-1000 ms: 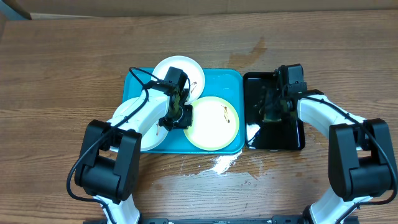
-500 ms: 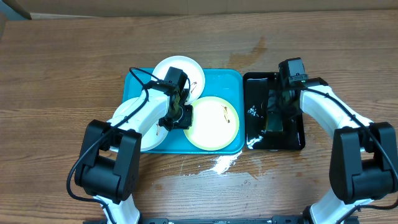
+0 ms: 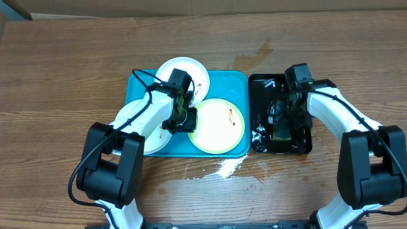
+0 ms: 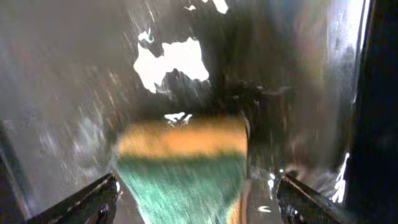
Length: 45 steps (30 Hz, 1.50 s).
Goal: Clean dirty plates on tray and stack at the side
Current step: 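Dip and rub the sponge in the black tray's soapy water with right gripper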
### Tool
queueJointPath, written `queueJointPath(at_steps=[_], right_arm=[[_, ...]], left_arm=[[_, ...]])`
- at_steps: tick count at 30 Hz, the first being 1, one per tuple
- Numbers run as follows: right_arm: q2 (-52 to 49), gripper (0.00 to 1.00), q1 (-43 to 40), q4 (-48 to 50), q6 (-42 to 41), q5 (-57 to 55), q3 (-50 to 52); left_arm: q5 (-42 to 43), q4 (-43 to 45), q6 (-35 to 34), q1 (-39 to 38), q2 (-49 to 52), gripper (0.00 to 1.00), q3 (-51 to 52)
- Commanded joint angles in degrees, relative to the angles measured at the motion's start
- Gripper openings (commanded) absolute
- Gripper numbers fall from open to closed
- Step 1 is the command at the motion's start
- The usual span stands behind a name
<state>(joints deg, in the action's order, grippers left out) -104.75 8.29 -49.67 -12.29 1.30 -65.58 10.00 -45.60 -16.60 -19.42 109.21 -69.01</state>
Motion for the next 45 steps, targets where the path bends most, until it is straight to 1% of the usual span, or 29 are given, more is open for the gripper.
queueJointPath(at_steps=[1,3,6,9,14,15,16,17,18,19,21,22,23,24,25,27,30,31,32,34,35,36,38,39,40,41,42,43,45], right_arm=[[4.1,0.82,0.2,-3.5,-3.5,0.3,-1.2],[4.1,0.82,0.2,-6.0,-4.5,1.3,-1.2],[4.0,0.75,0.8,-6.6,-4.5,2.6,0.4],[4.0,0.72,1.9,-4.4,-4.5,2.6,3.3],[4.0,0.71,3.1,2.5,-4.4,2.1,8.7],[4.0,0.67,3.2,3.7,-4.4,1.9,9.5],[4.0,0.61,3.2,4.5,-4.4,1.9,10.0],[4.0,0.52,3.2,4.7,-4.4,1.9,10.1],[4.0,0.45,3.2,4.8,-4.4,1.9,10.0],[4.1,0.45,3.2,4.7,-4.3,1.9,9.6],[4.2,0.38,3.2,3.5,-4.0,1.9,8.1],[4.2,0.38,3.2,2.1,-4.0,1.9,6.8],[4.2,0.40,3.2,0.3,-4.0,2.0,5.1],[4.2,0.54,3.2,-2.0,-4.0,1.9,2.9],[4.2,0.57,3.2,-3.3,-3.9,1.9,1.6],[4.2,0.58,3.2,-5.5,-3.6,1.7,-1.0],[4.2,0.49,3.2,-6.3,-3.4,1.7,-2.3],[4.0,0.48,3.2,-7.5,-3.4,1.8,-2.3],[4.0,0.49,3.2,-8.5,-3.4,1.8,-2.2],[4.0,0.56,3.3,-9.9,-4.3,1.7,-1.6],[4.0,0.61,3.3,-10.0,-4.4,1.8,-0.9],[4.0,0.64,3.3,-9.8,-4.5,1.7,-0.3],[4.0,0.63,3.3,-8.2,-4.5,1.8,1.4],[4.0,0.59,3.3,-7.1,-4.5,1.8,2.3],[3.9,0.51,3.3,-5.5,-4.5,1.8,3.4],[3.9,0.41,3.3,-4.3,-4.5,1.8,4.1],[3.9,0.27,3.3,-2.9,-4.5,1.8,4.8],[3.9,0.21,3.3,-1.6,-4.5,1.8,5.5],[3.8,0.18,3.3,0.1,-4.5,1.7,6.3]], left_arm=[[-0.5,-0.2,-0.6,-0.2,0.3,0.36,0.2],[-0.5,-0.2,-0.6,-0.2,0.3,0.37,0.2],[-0.5,-0.2,-0.6,-0.2,0.3,0.37,0.2],[-0.3,-0.2,-0.6,-0.2,0.3,0.37,0.2],[0.1,-0.2,-0.6,-0.2,0.3,0.37,0.2],[0.1,-0.2,-0.6,-0.2,0.3,0.38,0.2],[0.1,-0.2,-0.6,-0.2,0.3,0.37,0.2],[0.1,-0.2,-0.6,-0.2,0.3,0.37,0.2],[0.1,-0.3,-0.6,-0.2,0.3,0.37,0.2],[0.1,-0.3,-0.6,-0.2,0.3,0.36,0.2],[0.1,-0.3,-0.6,-0.2,0.3,0.32,0.2],[0.1,-0.3,-0.6,-0.2,0.3,0.30,0.2],[0.1,-0.2,-0.6,-0.2,0.3,0.28,0.2],[0.1,-0.2,-0.6,-0.2,0.3,0.28,0.2],[0.1,-0.2,-0.6,-0.2,0.3,0.28,0.2],[0.1,-0.3,-0.6,-0.2,0.3,0.29,0.2],[0.1,-0.4,-0.6,-0.2,0.3,0.29,0.2],[0.1,-0.7,-0.6,-0.2,0.3,0.29,0.2],[0.1,-0.9,-0.6,-0.2,0.3,0.29,0.2],[0.1,-1.0,-0.6,-0.2,0.3,0.31,0.2],[0.1,-1.0,-0.6,-0.2,0.3,0.33,0.2],[0.1,-0.9,-0.6,-0.2,0.3,0.34,0.2],[0.1,-0.7,-0.6,-0.2,0.3,0.35,0.2],[0.1,-0.7,-0.6,-0.2,0.3,0.35,0.2],[0.1,-0.7,-0.6,-0.2,0.3,0.35,0.2],[0.1,-0.7,-0.6,-0.2,0.3,0.35,0.2],[0.1,-0.7,-0.6,-0.2,0.3,0.34,0.2],[0.1,-0.7,-0.6,-0.2,0.3,0.34,0.2],[0.1,-0.7,-0.6,-0.2,0.3,0.34,0.2]])
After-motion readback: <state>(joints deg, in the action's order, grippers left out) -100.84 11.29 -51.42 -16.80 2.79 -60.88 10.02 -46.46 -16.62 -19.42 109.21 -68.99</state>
